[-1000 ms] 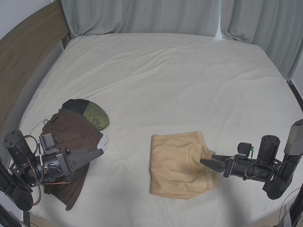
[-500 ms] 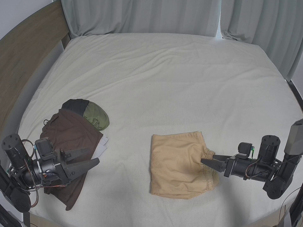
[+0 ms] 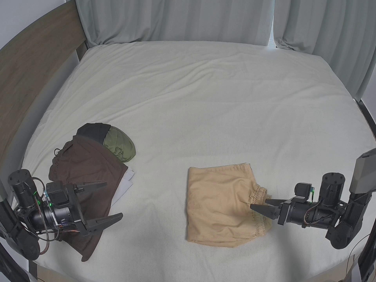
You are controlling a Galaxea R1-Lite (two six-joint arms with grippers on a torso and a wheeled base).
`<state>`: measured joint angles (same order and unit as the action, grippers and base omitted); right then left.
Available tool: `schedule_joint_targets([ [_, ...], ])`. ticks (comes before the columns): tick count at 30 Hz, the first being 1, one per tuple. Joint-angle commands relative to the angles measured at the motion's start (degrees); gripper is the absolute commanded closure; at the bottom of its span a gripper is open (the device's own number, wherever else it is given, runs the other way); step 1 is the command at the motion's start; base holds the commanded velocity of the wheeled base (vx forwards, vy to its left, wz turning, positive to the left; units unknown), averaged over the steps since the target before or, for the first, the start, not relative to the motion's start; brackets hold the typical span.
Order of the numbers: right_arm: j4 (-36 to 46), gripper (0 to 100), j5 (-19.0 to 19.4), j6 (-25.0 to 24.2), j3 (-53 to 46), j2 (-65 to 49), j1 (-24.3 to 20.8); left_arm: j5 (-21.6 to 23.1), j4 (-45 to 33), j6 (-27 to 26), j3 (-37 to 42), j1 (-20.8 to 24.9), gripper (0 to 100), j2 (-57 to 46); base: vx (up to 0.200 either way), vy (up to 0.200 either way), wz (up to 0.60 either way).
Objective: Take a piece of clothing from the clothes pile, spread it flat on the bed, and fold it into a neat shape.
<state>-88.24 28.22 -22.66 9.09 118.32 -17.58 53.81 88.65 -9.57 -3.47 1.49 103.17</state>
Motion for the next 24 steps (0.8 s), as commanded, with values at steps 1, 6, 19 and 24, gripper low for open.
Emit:
schedule_joint_targets([
  [1, 0.0, 0, 0.0, 3.5, -2.0, 6.8, 2.3, 1.7, 0.0, -2.6, -1.2, -2.2, 0, 4.5, 0.000, 0.000, 0.00],
  [6, 0.0, 0, 0.1, 9.0, -2.6, 11.1, 4.8, 1.7, 0.0, -2.5, -1.1, -2.1, 0, 4.7, 0.000, 0.000, 0.00],
  [19, 0.0, 0, 0.0, 10.2, -1.3, 15.4, 7.3, 1.7, -0.1, -2.3, -0.3, -1.7, 0, 4.8, 0.000, 0.000, 0.00],
  [24, 0.0, 0, 0.1, 9.9, -0.1, 17.5, 6.9, 1.7, -0.2, -2.3, -0.2, -1.7, 0, 4.9, 0.000, 0.000, 0.00],
])
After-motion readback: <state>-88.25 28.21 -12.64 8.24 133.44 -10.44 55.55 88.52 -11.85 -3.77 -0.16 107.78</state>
